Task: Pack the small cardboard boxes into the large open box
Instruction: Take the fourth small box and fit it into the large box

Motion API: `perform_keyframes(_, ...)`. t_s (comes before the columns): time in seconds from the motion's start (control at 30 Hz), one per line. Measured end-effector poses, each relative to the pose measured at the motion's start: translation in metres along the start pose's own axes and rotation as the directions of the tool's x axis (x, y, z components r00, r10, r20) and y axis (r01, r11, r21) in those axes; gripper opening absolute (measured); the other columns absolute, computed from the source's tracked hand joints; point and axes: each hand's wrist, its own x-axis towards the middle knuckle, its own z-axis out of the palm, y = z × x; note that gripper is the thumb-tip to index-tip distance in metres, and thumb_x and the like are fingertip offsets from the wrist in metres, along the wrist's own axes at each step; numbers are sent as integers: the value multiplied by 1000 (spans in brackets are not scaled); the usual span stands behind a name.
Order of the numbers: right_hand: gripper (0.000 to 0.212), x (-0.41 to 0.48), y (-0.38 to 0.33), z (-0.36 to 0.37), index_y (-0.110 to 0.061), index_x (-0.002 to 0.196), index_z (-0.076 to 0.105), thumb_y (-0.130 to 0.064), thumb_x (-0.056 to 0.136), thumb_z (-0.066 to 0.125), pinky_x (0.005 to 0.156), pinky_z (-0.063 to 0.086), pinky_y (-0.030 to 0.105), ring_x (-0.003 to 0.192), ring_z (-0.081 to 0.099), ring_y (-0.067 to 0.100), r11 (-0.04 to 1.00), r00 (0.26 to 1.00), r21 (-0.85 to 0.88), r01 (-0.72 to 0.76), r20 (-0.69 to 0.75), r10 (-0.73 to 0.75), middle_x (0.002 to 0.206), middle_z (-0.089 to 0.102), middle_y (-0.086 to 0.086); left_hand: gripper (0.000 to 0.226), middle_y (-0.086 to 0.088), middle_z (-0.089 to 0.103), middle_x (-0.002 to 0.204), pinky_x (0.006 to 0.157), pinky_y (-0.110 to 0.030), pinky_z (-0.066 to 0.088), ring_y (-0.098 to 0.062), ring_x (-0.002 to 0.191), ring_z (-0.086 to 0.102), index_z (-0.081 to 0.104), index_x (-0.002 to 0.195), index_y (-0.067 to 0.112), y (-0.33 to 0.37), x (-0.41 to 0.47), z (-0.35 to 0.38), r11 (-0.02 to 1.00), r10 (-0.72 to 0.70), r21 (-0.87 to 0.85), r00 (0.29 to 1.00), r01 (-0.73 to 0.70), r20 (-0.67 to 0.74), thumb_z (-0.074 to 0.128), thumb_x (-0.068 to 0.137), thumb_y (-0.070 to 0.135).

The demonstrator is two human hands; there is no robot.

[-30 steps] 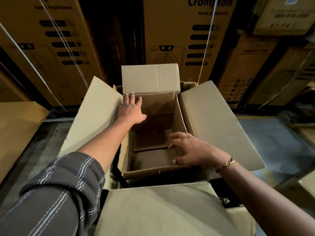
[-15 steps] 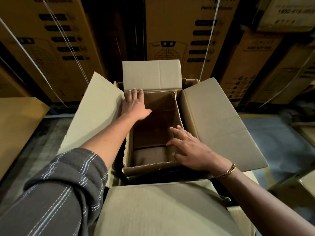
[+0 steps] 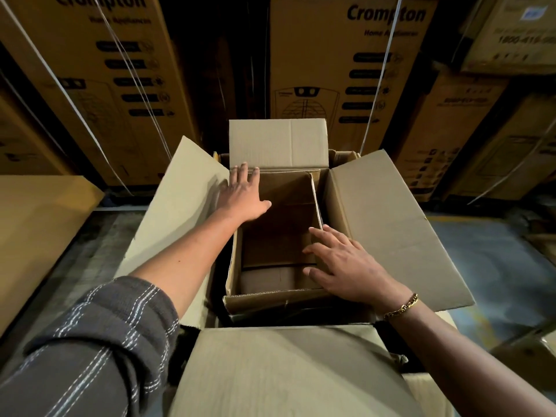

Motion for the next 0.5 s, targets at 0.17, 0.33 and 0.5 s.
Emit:
perform_keyframes(0.17, 65, -4, -3, -6, -30, 153, 35, -57, 96, 50, 114, 39, 44, 147, 33, 22, 994, 987, -3, -107, -120, 106, 164, 28, -4, 88, -15, 5, 169, 121, -53, 18, -35, 155, 5, 16, 160, 18, 3, -39, -17, 999, 53, -12, 997, -53, -64, 56, 92, 57)
perform_keyframes(0.33, 65, -14, -2, -16, -24, 150, 37, -52, 94, 56, 106, 45, 42, 138, 43, 23, 976, 955, 65, -207, -203, 216, 154, 42, 0, 86, -10, 4, 170, 123, -51, 17, -31, 156, 6, 13, 161, 21, -1, -90, -24, 997, 49, -59, 995, -54, -89, 52, 94, 59)
perform_keyframes(0.5, 65, -19, -4, -19, -22, 149, 37, -51, 94, 57, 104, 45, 41, 137, 43, 23, 972, 951, 83, -218, -206, 231, 152, 44, 2, 85, -9, 6, 170, 124, -50, 17, -29, 156, 7, 13, 161, 24, -11, -135, -26, 995, 0, -100, 994, -11, -107, 51, 95, 61)
